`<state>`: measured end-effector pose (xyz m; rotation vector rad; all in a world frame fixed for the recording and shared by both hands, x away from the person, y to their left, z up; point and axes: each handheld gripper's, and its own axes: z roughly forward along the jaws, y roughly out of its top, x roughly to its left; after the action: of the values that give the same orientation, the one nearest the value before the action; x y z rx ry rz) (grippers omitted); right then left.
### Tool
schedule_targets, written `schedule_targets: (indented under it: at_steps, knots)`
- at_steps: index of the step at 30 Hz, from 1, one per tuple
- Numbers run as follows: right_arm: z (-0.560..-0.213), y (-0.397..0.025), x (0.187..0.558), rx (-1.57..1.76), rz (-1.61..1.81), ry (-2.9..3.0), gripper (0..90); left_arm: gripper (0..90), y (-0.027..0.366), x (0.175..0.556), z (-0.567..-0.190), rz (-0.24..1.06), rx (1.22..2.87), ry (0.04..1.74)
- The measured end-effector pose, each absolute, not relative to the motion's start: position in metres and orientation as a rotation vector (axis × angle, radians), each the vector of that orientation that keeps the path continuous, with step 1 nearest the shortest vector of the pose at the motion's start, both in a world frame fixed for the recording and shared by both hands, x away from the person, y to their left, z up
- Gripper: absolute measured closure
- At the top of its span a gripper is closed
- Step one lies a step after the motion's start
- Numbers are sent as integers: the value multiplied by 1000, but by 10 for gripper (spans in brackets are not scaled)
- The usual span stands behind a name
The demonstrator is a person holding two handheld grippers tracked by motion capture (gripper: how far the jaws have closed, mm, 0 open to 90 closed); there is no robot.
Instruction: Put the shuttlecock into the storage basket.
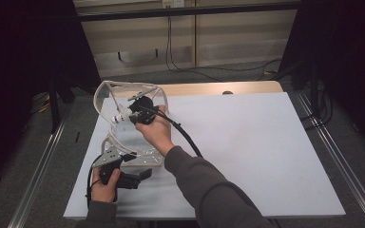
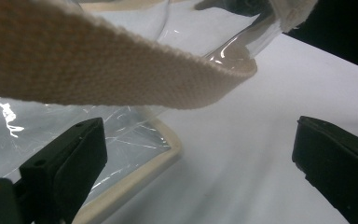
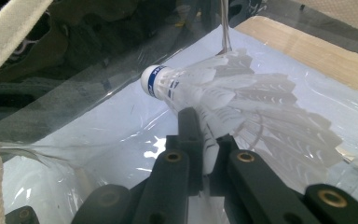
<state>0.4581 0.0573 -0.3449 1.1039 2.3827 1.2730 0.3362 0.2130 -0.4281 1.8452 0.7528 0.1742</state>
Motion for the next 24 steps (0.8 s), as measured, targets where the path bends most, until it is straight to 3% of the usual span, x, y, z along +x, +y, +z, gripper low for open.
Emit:
schedule_targets:
  at_steps: [24]
  knots:
    - [-351, 59, 459, 1095, 1278, 2378, 887, 32, 213, 336, -428, 176, 1840, 754]
